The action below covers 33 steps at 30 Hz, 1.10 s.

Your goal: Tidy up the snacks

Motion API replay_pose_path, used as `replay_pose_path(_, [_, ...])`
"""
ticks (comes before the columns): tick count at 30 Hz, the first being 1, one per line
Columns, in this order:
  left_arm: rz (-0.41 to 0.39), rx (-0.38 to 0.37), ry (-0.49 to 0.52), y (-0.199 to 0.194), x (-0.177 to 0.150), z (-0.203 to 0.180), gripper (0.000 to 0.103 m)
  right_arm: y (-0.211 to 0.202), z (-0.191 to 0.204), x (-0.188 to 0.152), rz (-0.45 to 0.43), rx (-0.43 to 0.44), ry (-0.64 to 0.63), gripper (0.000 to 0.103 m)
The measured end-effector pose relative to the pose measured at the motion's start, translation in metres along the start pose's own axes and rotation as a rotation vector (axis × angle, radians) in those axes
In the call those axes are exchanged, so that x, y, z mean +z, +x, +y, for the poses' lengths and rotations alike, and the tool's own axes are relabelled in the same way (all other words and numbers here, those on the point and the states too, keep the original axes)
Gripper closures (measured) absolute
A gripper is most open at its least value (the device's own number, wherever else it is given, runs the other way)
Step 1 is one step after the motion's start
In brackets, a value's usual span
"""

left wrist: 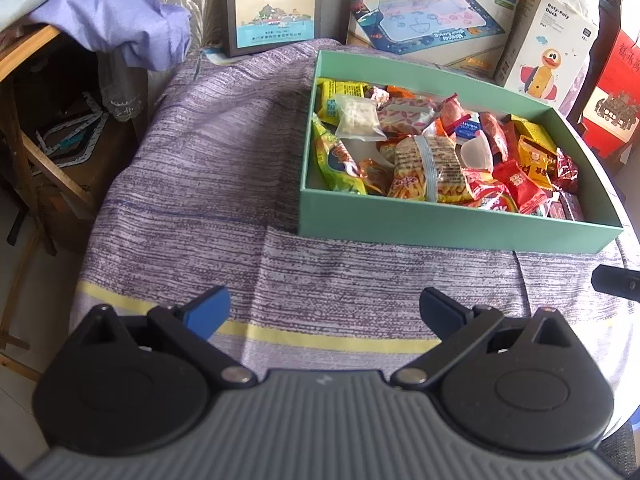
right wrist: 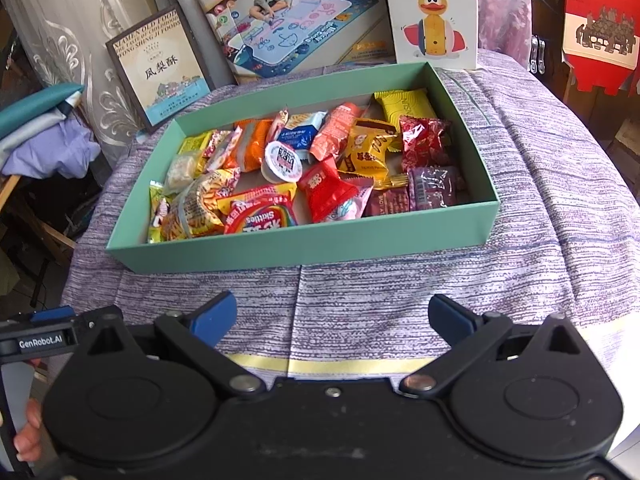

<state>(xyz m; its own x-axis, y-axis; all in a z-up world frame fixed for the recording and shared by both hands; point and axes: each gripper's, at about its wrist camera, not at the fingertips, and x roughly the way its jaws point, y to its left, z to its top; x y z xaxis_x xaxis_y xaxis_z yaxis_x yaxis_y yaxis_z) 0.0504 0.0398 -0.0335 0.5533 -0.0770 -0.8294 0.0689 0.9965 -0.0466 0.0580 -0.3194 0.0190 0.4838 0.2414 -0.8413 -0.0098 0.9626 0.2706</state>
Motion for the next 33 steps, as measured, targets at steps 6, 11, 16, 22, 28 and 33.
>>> replay_pose_path(6, [-0.001,0.002,-0.001,0.0,0.0,0.0,0.0,0.002,0.0,0.001,0.009,-0.007,-0.008,0.0])
replay_pose_path(11, [-0.01,0.006,0.003,-0.002,0.0,0.0,0.0,0.0,-0.001,0.001,0.011,-0.011,-0.011,0.0])
replay_pose_path(16, [-0.024,0.015,-0.003,-0.006,0.001,0.002,0.0,-0.001,-0.001,0.002,0.008,-0.011,-0.018,0.0])
replay_pose_path(22, [-0.036,0.025,-0.011,-0.01,0.003,0.006,0.0,-0.002,0.0,0.003,0.007,-0.013,-0.021,0.0])
replay_pose_path(28, [-0.043,0.033,-0.011,-0.012,0.005,0.007,0.0,-0.002,0.0,0.004,0.008,-0.014,-0.024,0.0])
replay_pose_path(33, [-0.042,0.038,-0.005,-0.013,0.007,0.006,0.0,-0.002,0.0,0.005,0.013,-0.017,-0.026,0.0])
